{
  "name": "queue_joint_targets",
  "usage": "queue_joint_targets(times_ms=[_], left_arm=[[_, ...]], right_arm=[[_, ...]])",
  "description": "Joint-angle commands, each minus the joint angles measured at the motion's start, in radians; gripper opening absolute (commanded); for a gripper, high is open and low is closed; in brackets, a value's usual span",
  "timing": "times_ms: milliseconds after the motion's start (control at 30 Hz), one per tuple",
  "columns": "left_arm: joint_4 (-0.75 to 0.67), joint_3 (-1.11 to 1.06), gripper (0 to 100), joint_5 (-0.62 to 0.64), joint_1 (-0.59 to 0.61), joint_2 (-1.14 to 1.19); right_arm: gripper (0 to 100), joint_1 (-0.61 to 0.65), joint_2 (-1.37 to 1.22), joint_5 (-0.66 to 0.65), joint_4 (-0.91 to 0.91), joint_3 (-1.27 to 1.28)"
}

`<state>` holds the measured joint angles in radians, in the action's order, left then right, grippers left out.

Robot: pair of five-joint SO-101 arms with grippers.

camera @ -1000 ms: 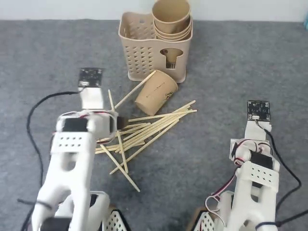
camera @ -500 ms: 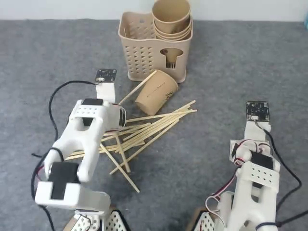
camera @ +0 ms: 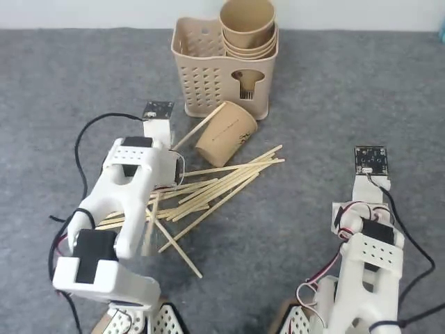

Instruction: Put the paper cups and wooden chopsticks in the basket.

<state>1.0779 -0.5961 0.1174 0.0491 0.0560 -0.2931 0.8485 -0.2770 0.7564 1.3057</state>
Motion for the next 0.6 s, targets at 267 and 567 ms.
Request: queue_joint_targets(times_ms=[267, 567], left_arm=[[0.101, 0.044, 1, -0.049, -0.048, -0.344], [0.13, 0.045, 1, -0.064, -0.161, -0.658]], right_arm=[[9.5, 0.001, 0.024, -0.018, 0.008, -0.003], [9.5, 0.001, 0.022, -0.018, 0.005, -0.003]])
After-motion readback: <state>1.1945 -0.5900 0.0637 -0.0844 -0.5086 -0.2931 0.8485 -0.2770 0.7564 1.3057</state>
